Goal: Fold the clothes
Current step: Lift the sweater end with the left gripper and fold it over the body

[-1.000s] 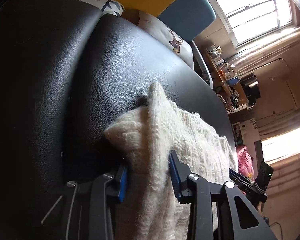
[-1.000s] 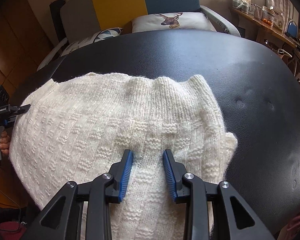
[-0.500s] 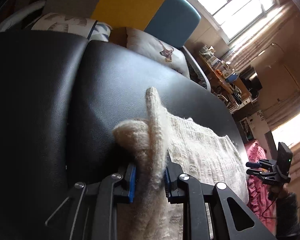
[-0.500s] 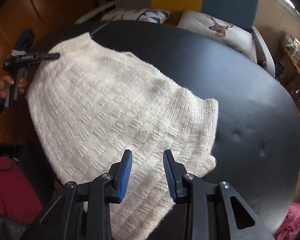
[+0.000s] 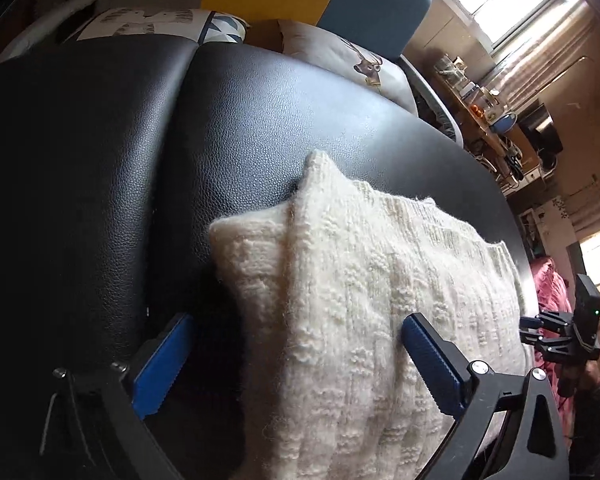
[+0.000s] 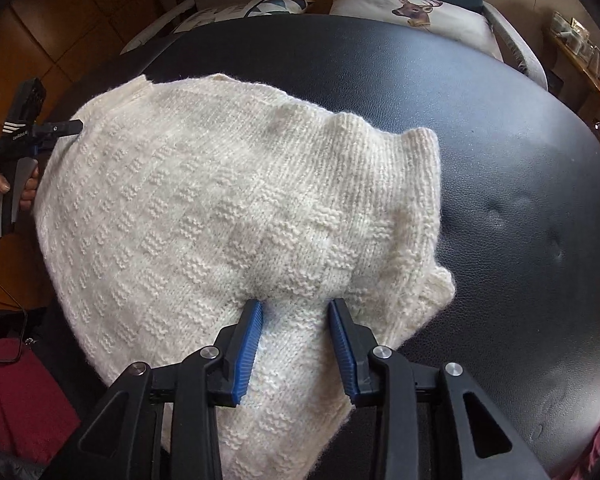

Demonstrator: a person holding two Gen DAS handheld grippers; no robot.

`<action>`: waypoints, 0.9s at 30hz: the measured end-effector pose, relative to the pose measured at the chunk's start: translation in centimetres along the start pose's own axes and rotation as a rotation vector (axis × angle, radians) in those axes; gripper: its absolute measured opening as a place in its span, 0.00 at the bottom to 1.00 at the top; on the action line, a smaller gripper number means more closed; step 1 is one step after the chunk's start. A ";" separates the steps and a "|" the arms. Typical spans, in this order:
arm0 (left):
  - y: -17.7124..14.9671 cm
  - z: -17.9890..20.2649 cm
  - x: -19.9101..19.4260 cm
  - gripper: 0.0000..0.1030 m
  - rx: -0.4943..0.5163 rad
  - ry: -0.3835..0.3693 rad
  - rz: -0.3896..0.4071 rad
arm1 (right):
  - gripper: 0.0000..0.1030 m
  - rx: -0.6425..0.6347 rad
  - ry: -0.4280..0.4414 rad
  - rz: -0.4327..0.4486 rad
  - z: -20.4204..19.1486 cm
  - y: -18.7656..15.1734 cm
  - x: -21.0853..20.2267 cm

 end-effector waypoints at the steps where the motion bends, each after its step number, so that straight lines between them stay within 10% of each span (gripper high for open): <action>1: 0.2 -0.1 -0.1 0.98 -0.018 -0.017 0.007 | 0.35 0.002 -0.002 -0.003 0.0 0.0 0.0; 3: 0.4 -0.3 -0.4 0.79 -0.040 -0.039 0.022 | 0.35 0.004 -0.005 -0.010 -0.1 0.1 -0.1; 4: 0.5 -0.3 -0.6 0.28 -0.047 -0.045 0.035 | 0.35 0.005 -0.007 -0.013 -0.1 0.2 -0.1; 5: 0.5 -0.5 -0.7 0.21 -0.066 -0.071 0.029 | 0.35 0.004 -0.007 -0.019 -0.1 0.3 0.0; 16: 1.7 0.5 -4.4 0.14 -0.143 -0.222 0.079 | 0.36 -0.052 0.066 -0.095 -0.6 2.2 0.9; 27: 4.9 5.8 -10.9 0.14 -0.142 -0.366 0.119 | 0.36 0.046 0.144 0.081 -4.1 6.6 2.5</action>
Point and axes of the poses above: each gripper's, at about its wrist camera, not at the fingertips, and x roughly the way its jaws point, z to its right, y to its top, the point moved 3 cm from there along x, roughly the way its jaws point, and after that the axes turned 13 degrees about -x, right-handed, at the moved point
